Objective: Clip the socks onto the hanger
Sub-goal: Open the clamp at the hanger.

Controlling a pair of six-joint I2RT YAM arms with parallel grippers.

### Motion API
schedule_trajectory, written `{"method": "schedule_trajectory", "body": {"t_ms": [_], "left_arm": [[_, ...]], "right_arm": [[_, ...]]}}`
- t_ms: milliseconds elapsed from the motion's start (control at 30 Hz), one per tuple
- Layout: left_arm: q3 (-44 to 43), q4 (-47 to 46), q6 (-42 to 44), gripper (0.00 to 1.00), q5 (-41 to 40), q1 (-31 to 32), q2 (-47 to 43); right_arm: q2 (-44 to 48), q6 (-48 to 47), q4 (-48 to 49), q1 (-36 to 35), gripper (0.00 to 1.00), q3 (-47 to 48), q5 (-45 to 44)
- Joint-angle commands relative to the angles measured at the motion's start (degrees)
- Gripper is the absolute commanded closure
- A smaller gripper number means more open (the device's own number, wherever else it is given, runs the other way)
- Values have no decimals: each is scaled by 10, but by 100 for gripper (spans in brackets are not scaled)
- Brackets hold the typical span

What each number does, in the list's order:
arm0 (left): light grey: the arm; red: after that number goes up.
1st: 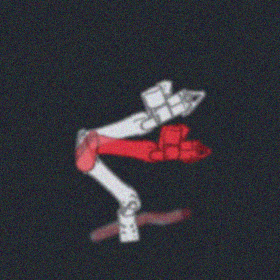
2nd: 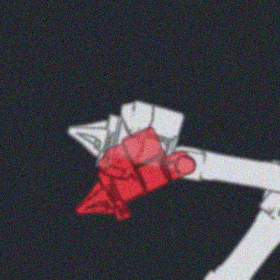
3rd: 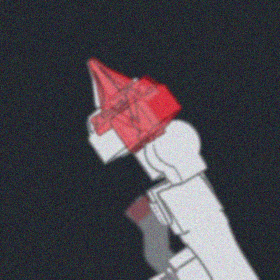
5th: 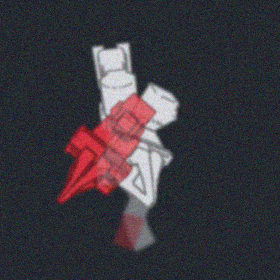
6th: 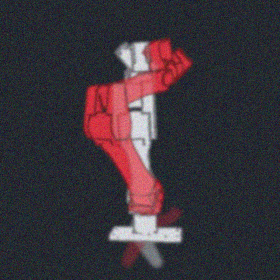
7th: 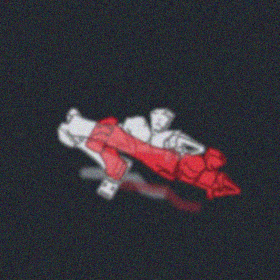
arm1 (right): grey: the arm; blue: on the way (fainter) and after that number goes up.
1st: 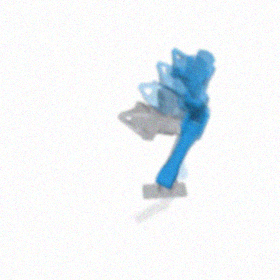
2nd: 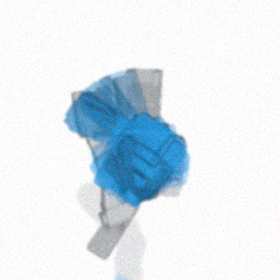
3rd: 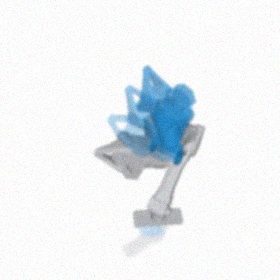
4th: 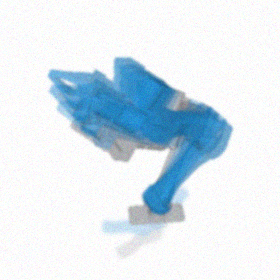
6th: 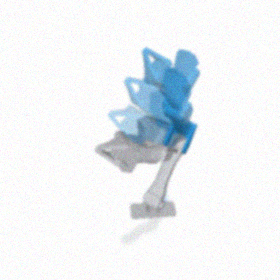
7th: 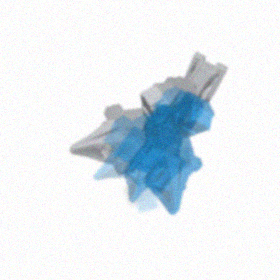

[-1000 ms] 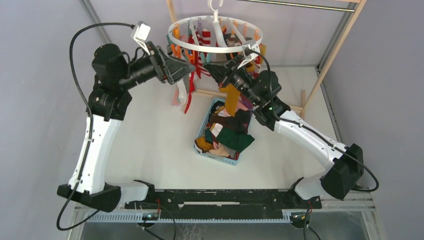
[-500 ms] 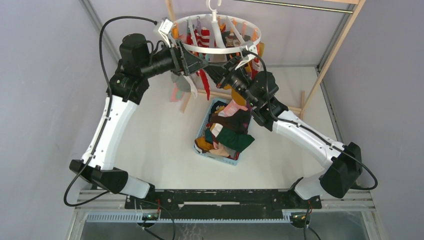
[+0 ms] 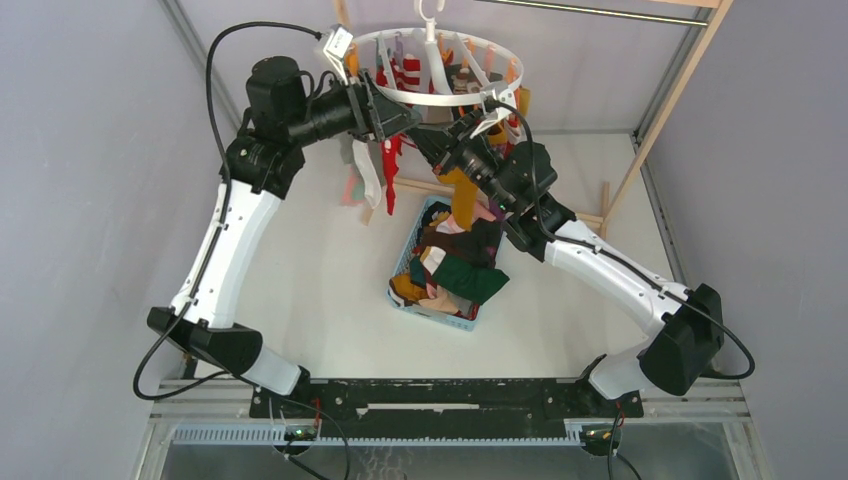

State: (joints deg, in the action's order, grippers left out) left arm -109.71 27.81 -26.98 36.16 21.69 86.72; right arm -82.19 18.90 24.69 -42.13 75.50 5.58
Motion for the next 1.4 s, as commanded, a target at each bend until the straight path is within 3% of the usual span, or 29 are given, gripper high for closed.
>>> {"method": "schedule_trajectory", "body": {"t_ms": [0, 200, 500, 700, 767, 867, 900, 1000, 1167, 1333, 1367], "left_arm": [[-31, -27, 2, 37, -4, 8, 5], [-31, -35, 4, 39, -26, 10, 8], [-21, -65, 36, 50, -66, 21, -6], [-19, -66, 33, 61, -69, 21, -6], [-18, -69, 30, 74, -70, 21, -5], [-16, -69, 30, 97, -83, 20, -7], [-15, -69, 31, 100, -87, 20, -9], [-9, -69, 31, 100, -90, 19, -15], [3, -66, 24, 100, -92, 17, -26], [8, -50, 18, 100, -84, 12, -30], [10, -47, 18, 100, -81, 11, -32]], "right_arm": [[-9, -13, -4, -9, 100, 18, 19], [-15, -7, -4, -10, 100, 20, 23], [-26, 0, -24, -11, 100, 32, 25], [-23, -11, -28, -9, 100, 32, 50], [-20, -14, -30, -9, 99, 32, 60], [-10, -26, -40, -10, 84, 29, 59], [-3, -30, -42, -9, 79, 26, 54], [23, -32, -53, -2, 57, 7, 43], [97, -43, -70, 15, 38, -54, 32], [179, -26, -130, 34, 2, -119, 31], [196, -11, -149, 41, 1, -131, 33]]}}
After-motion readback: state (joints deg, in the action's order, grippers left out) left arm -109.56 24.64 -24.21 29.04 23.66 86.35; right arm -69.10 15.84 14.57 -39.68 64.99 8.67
